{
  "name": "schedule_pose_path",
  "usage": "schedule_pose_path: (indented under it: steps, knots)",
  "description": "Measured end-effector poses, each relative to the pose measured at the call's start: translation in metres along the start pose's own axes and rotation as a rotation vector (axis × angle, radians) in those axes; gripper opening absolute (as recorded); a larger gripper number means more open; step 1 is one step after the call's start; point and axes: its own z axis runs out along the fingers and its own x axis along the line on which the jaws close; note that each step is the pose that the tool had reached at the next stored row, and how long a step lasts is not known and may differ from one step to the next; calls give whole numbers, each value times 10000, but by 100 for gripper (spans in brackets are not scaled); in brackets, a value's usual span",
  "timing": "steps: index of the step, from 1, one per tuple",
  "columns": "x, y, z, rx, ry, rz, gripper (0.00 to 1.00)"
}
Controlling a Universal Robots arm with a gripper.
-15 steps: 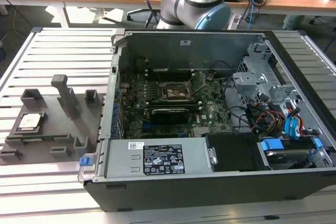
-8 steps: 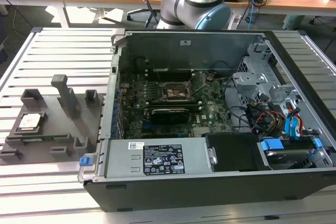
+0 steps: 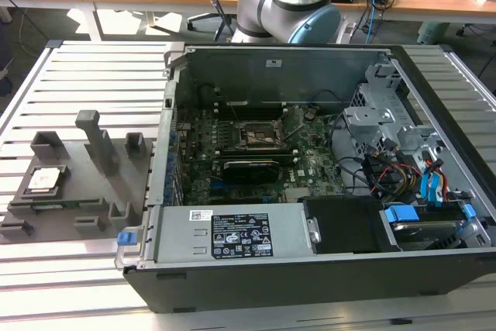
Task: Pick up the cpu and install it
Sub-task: 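Pick up the cpu and move it towards the insertion slot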
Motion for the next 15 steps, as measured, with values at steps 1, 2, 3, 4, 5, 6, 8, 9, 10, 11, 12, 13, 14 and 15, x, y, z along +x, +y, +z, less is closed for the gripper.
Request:
schedule_pose_path:
  steps: [1,2,3,4,5,6,8,9,10,11,12,13,14,15]
  knots:
    - [0,0,6,0,0,-1,66]
    - [0,0,10,4,1,-47,66]
    - [0,0,11,7,1,-145,66]
    - [0,0,15,20,-2,-324,66]
    - [1,0,19,71,-7,-640,66]
    - [1,-1,21,97,-6,-799,66]
    - [1,0,24,98,-5,-803,66]
    - [0,0,26,98,-5,-803,66]
    - [0,0,30,97,-6,-803,66]
    - [1,0,33,97,-6,-803,66]
    - [1,0,36,97,-5,-803,66]
    - [1,0,38,98,-5,-803,66]
    - [1,0,41,97,-6,-804,66]
    - [1,0,43,97,-6,-803,66]
